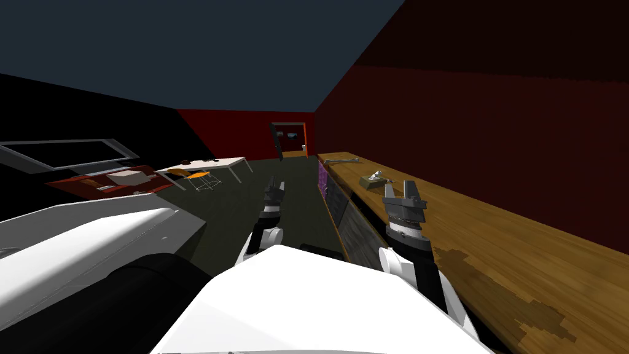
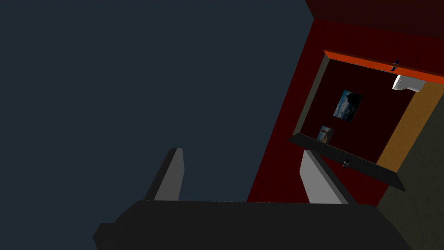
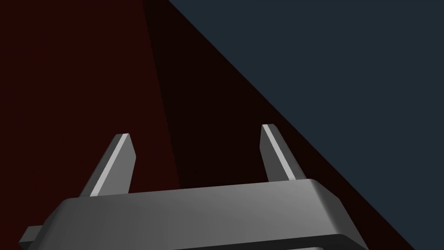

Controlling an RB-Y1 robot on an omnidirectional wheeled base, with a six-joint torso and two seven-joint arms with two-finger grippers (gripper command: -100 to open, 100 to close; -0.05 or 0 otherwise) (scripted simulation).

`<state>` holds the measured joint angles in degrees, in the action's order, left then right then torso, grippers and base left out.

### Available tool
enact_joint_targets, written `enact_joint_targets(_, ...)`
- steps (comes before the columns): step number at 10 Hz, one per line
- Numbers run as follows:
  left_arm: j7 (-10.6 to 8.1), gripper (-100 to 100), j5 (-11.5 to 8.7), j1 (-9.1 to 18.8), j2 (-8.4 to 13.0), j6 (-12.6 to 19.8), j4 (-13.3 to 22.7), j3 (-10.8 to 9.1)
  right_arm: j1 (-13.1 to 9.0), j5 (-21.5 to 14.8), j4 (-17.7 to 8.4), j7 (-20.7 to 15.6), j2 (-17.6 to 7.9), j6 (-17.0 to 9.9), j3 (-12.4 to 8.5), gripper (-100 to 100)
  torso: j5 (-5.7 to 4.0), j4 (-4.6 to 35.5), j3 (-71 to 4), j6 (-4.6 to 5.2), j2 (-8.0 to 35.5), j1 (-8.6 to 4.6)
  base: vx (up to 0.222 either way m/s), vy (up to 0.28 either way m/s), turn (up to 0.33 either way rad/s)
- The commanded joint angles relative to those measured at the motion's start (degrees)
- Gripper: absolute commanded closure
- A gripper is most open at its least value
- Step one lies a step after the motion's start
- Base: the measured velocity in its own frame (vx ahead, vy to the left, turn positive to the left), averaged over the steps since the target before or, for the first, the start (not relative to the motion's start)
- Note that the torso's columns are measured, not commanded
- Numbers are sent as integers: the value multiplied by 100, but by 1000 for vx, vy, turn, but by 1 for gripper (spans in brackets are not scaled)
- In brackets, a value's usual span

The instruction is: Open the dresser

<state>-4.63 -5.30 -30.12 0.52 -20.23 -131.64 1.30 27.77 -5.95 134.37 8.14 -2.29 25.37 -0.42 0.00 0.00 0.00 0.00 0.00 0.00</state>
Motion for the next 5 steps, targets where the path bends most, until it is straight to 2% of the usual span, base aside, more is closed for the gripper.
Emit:
enact_joint_targets(1,0,0,0,0,0,0,0,0,0,0,0,0,0,0,0,0,0,235,-467,0,232,0,0,0,0)
enact_joint_targets(5,0,0,0,0,0,0,-1,0,0,0,1,0,0,0,0,0,0,1846,-3692,0,1845,0,0,0,0)
